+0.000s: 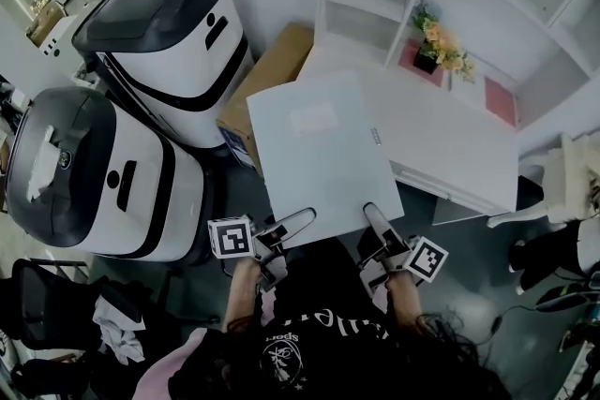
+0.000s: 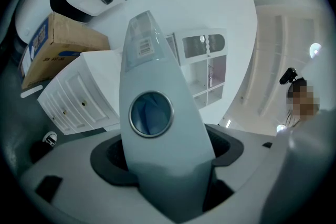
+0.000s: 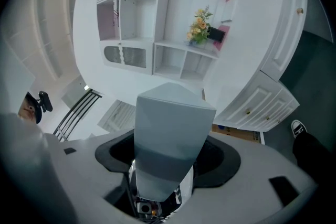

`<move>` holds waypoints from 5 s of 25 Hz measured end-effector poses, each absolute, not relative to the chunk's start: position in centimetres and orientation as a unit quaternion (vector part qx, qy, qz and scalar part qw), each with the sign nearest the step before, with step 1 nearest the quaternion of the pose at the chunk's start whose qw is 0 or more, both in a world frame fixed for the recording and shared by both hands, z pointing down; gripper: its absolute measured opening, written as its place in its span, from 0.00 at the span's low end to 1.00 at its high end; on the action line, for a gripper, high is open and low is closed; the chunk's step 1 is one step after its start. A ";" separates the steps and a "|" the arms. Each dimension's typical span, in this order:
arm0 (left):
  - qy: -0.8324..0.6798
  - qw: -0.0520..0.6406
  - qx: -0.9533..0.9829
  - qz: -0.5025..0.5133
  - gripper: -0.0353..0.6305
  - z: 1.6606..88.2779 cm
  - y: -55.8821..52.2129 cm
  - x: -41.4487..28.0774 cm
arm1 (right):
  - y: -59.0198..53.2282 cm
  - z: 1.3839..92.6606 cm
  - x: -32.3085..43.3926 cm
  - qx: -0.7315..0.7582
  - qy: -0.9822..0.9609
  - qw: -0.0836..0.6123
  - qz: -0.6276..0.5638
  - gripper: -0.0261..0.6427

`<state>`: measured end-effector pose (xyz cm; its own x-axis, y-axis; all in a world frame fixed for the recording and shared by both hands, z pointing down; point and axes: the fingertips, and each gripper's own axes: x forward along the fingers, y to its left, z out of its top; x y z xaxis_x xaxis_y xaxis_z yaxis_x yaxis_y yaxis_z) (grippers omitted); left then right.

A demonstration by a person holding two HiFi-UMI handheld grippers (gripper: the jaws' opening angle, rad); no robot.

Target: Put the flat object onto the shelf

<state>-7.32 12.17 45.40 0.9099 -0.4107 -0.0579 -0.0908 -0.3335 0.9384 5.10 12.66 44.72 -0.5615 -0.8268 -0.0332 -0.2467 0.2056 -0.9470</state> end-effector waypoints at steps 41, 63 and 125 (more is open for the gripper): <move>-0.078 0.598 0.797 0.011 0.60 49.1 -17.9 4.5 | -14.0 50.0 16.2 -0.438 0.614 0.348 -0.557 0.49; 0.004 0.610 0.787 0.089 0.60 51.2 -26.1 2.3 | -19.3 52.8 12.7 -0.498 0.537 0.384 -0.562 0.49; 0.002 0.547 0.830 0.114 0.70 60.1 -31.4 -5.3 | -39.4 60.8 18.7 -0.552 0.419 0.422 -0.584 0.49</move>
